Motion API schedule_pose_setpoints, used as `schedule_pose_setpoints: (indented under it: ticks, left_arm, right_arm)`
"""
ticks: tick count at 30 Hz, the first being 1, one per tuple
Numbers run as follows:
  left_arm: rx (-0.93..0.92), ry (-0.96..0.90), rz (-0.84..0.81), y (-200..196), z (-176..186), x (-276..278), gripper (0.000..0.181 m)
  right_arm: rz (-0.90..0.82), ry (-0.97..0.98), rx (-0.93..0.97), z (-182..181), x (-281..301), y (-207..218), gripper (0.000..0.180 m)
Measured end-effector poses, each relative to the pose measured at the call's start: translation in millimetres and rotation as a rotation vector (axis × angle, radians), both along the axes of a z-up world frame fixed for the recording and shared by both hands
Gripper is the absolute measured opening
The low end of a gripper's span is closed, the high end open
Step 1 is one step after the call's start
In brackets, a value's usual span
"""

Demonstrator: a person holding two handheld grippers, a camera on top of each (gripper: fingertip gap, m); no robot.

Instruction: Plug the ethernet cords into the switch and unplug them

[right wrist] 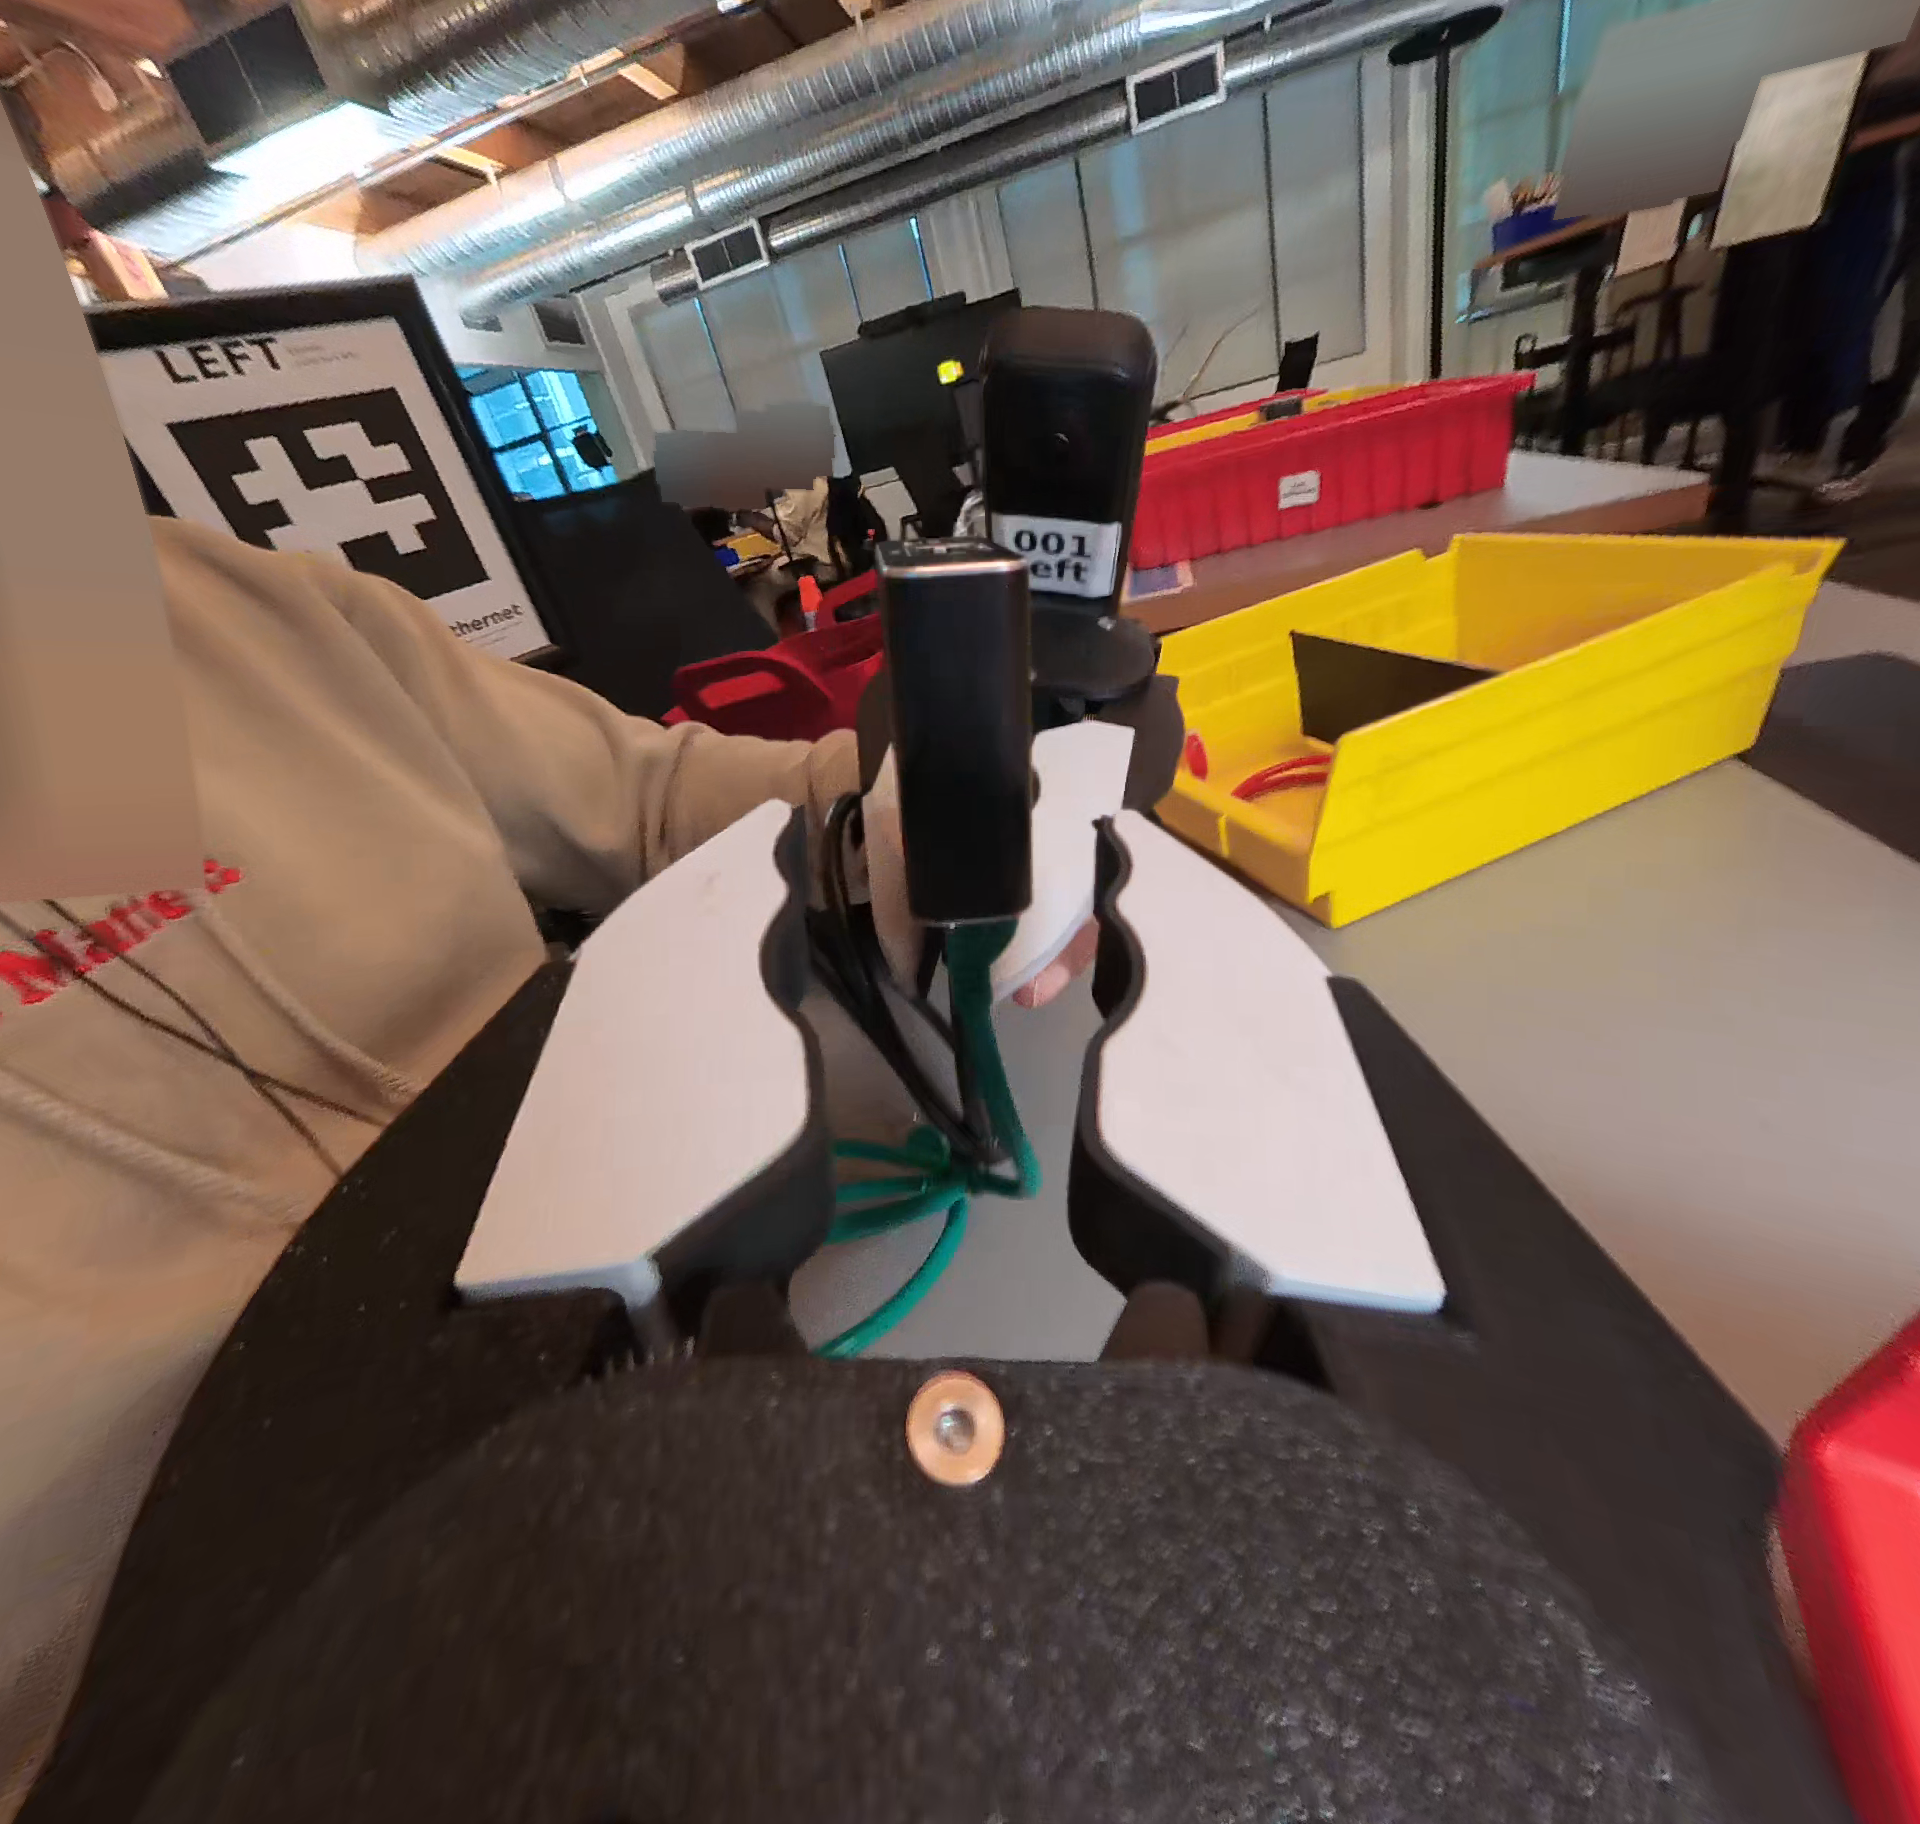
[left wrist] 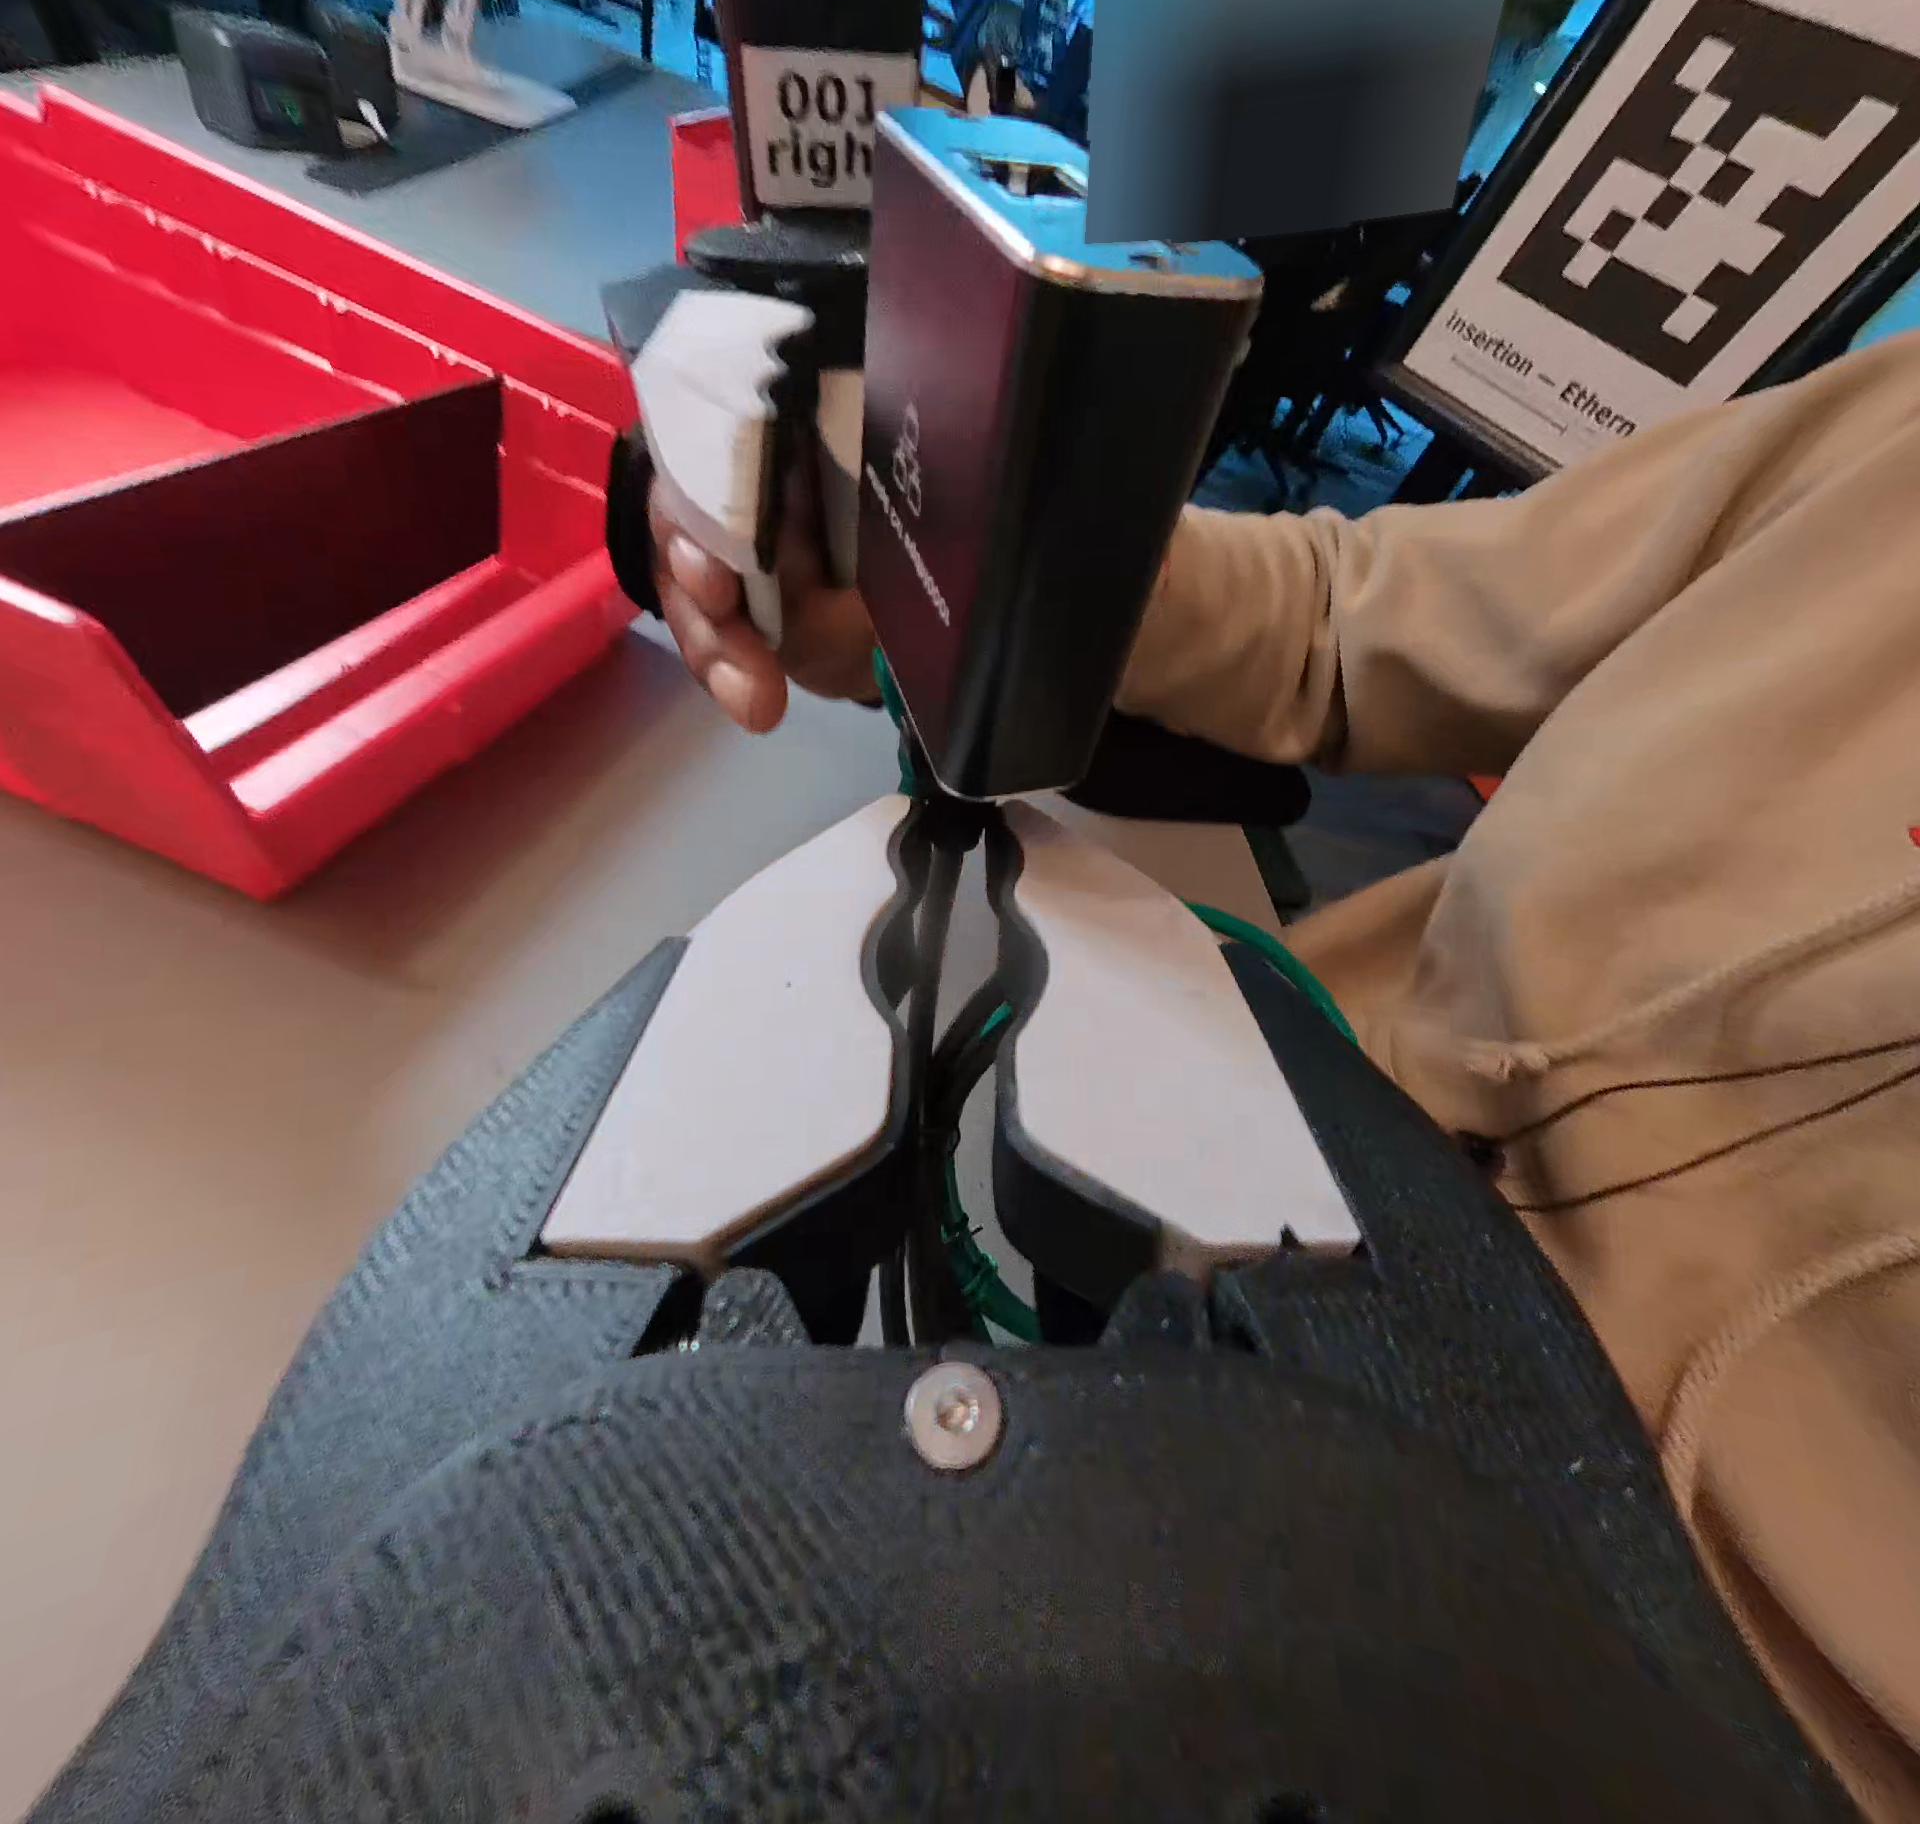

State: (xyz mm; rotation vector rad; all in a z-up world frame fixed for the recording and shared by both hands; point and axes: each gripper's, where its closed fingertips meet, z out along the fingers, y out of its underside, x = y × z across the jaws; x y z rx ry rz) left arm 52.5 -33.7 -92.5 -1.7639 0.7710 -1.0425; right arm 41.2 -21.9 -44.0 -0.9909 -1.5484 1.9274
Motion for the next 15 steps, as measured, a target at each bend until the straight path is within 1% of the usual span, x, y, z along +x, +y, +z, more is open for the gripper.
schedule_pose_setpoints:
  ticks: [1, 3, 5, 7, 8, 11, 13, 15]
  left_arm:
    - [0.021, -0.014, 0.002, 0.8, 3.6, 2.3, 0.011]
    - [0.048, -0.025, 0.002, 1.2, 8.1, 7.7, 0.011]
    - [0.084, -0.015, 0.021, 2.5, 13.5, 8.4, 0.011]
    - [0.157, 0.006, 0.076, 6.6, 25.6, 0.9, 0.02]
    - [0.208, 0.032, 0.123, 10.4, 33.2, -7.3, 0.025]
    - [0.394, 0.129, 0.316, 24.8, 64.1, -43.9, 0.023]
    - [0.469, 0.175, 0.399, 28.7, 84.8, -62.5, 0.027]
    - [0.53, 0.18, 0.484, 31.4, 108.5, -78.1, 0.027]
  right_arm:
    - [-0.021, 0.016, 0.026, 2.8, -3.6, -3.3, 0.047]
    - [-0.046, 0.062, 0.09, 10.4, -5.8, -10.0, 0.025]
    - [-0.054, 0.068, 0.149, 18.2, -3.5, -13.6, 0.024]
    - [-0.073, 0.073, 0.23, 26.9, 2.4, -14.0, 0.024]
    - [-0.079, 0.074, 0.27, 32.1, 6.6, -14.2, 0.024]
    - [-0.117, 0.086, 0.408, 49.5, 18.3, -14.2, 0.024]
    - [-0.127, 0.086, 0.492, 59.4, 24.6, -15.1, 0.024]
    - [-0.133, 0.076, 0.566, 67.1, 27.3, -15.5, 0.024]
